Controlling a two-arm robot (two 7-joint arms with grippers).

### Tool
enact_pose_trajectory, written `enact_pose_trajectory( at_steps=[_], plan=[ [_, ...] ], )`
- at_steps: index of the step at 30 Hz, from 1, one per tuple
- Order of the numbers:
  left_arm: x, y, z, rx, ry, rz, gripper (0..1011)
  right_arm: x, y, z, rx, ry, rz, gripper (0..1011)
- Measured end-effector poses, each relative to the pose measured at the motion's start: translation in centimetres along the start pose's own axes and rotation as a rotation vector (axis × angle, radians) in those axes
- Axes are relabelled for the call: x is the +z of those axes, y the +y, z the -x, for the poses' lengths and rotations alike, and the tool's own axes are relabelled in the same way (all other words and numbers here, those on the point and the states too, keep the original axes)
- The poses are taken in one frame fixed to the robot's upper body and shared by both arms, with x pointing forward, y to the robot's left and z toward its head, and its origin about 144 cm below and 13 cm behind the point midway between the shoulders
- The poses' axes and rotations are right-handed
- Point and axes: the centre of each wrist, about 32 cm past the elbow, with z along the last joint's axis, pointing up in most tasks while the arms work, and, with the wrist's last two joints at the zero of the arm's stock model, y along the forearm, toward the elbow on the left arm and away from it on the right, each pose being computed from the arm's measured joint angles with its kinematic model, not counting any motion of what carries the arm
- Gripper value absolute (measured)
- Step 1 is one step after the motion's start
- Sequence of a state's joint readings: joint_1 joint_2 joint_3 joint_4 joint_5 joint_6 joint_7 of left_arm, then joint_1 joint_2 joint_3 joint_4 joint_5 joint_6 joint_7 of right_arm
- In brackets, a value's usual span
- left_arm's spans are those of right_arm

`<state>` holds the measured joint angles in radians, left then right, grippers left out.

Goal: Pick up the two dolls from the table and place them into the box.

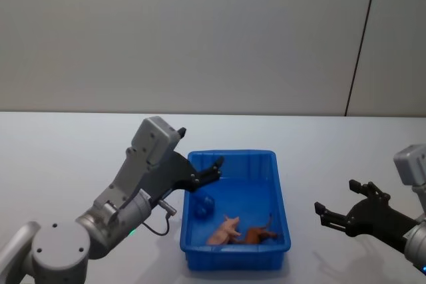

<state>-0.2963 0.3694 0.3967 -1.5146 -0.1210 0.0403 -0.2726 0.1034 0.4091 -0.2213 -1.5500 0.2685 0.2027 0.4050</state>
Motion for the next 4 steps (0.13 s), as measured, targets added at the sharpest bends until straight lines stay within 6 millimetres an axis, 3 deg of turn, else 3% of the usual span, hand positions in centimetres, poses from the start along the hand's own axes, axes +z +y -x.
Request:
enact_pose_trajectory(
  at_steps=[4],
  plan=[
    [0.13, 0.61, -0.04, 0.013, -0.007, 0.011, 1001, 0.0, 0.0, 0.0, 0.0, 0.0, 0.0, 1001]
  ],
)
